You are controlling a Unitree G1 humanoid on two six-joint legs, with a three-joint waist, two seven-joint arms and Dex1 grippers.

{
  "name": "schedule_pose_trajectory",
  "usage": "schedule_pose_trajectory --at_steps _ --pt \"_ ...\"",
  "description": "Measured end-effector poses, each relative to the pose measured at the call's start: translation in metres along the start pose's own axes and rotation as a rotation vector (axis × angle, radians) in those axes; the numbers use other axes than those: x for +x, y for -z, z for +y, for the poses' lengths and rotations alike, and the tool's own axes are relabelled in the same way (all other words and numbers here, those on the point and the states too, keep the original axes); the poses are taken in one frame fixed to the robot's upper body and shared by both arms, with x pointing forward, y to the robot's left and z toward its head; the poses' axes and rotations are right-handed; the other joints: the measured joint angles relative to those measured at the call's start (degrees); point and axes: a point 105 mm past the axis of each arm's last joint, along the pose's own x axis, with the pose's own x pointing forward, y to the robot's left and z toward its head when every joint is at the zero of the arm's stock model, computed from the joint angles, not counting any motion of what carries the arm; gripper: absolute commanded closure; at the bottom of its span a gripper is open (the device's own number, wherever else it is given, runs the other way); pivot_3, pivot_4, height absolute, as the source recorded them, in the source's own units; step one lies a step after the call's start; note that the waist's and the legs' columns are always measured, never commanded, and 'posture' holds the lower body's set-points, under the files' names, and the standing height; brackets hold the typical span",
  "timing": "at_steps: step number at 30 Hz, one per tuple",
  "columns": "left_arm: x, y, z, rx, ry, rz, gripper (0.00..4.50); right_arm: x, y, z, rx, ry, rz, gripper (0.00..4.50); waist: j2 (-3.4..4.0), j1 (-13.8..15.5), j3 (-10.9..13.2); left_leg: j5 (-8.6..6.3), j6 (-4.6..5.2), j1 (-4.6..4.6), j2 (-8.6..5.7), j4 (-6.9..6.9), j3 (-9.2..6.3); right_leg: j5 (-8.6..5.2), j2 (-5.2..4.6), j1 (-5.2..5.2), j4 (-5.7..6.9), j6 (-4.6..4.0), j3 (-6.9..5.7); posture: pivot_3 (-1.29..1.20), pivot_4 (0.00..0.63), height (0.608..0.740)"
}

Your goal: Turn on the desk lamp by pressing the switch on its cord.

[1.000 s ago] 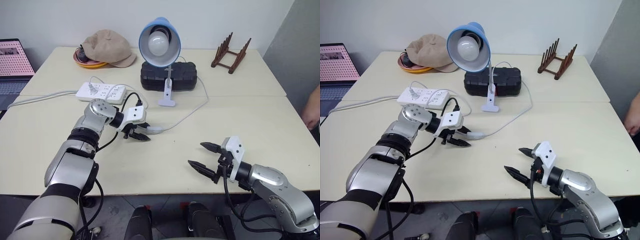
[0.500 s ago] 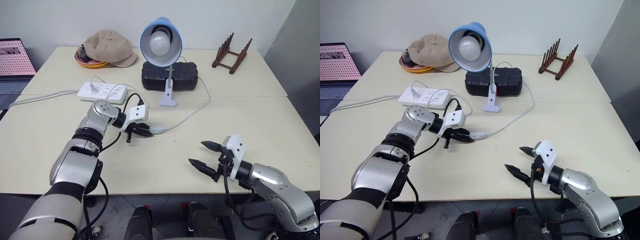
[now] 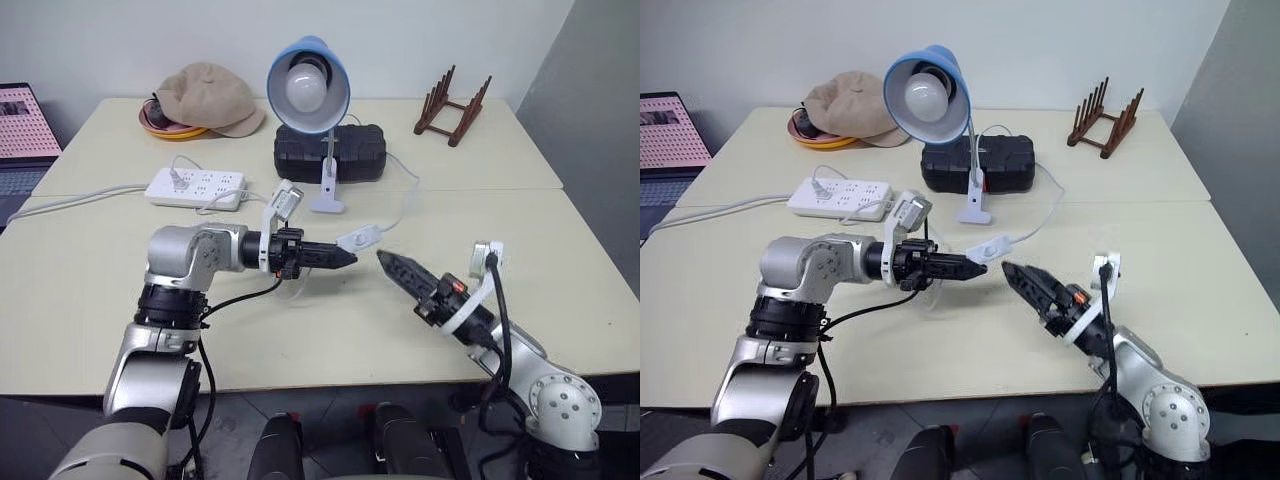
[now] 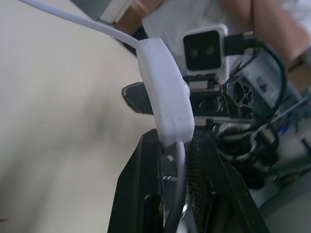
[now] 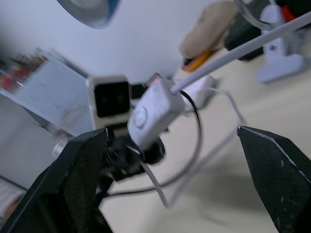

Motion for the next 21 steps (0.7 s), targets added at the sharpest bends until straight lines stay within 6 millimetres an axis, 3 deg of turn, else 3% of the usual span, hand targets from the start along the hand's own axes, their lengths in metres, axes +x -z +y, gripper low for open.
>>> schedule_pose_trajectory --at_steps 3,16,21 --pt "0.005 0.001 -0.008 -0.038 0.017 -0.016 4.17 0.007 -0.005 0.017 0.037 -0.088 0.003 0.00 -0.01 0.08 0.00 0.01 0.01 0.04 0.00 0.00 -0.01 0.00 0.00 0.08 -0.04 0.00 -0.04 0.00 0.150 0.740" --pt "0.007 0.001 -0.019 -0.083 0.022 -0.060 4.17 0.011 0.003 0.017 0.048 -0.092 0.071 0.00 0.00 0.16 0.00 0.01 0.01 0.02 -0.02 -0.02 -0.01 -0.01 -0.01 0.07 -0.12 -0.01 -0.03 0.00 0.150 0.740" --pt "0.006 0.001 -0.021 -0.082 0.026 -0.064 4.17 0.011 0.003 0.017 0.051 -0.091 0.069 0.83 0.00 0.17 0.00 0.01 0.01 0.02 -0.02 -0.02 -0.01 -0.01 -0.01 0.07 -0.12 -0.01 -0.03 0.00 0.150 0.740"
